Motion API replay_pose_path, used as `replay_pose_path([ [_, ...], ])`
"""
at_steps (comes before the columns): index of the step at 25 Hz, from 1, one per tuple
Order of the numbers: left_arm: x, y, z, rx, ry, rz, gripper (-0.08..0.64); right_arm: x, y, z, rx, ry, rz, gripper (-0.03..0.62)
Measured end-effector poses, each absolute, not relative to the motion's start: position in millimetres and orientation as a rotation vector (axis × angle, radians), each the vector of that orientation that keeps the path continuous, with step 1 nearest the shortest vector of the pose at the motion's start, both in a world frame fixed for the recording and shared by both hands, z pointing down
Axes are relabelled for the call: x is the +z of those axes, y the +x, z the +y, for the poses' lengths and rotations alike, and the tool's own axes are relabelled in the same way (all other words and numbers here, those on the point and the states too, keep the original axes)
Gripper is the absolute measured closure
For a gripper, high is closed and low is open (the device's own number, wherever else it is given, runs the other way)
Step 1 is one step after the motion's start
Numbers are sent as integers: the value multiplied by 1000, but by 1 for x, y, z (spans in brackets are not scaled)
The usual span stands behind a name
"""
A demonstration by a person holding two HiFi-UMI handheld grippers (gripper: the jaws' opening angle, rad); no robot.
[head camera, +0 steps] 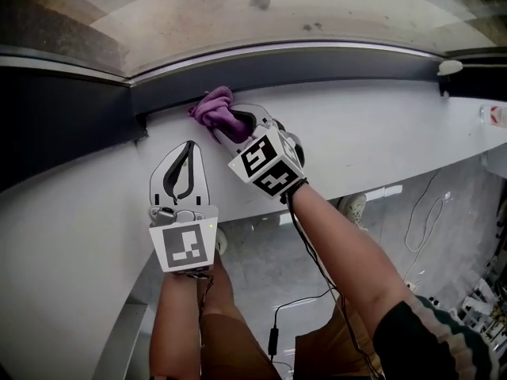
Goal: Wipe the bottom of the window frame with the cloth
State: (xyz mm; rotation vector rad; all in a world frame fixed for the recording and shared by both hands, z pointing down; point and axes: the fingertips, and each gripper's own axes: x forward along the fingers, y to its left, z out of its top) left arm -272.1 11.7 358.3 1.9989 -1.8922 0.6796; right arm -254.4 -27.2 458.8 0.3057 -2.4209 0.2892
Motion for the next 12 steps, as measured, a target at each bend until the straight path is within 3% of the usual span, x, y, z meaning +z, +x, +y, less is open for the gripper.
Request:
replay_pose_path([
  [12, 352, -197, -30, 660, 2058, -1843, 551, 463, -179, -59, 299, 349, -2411, 436],
])
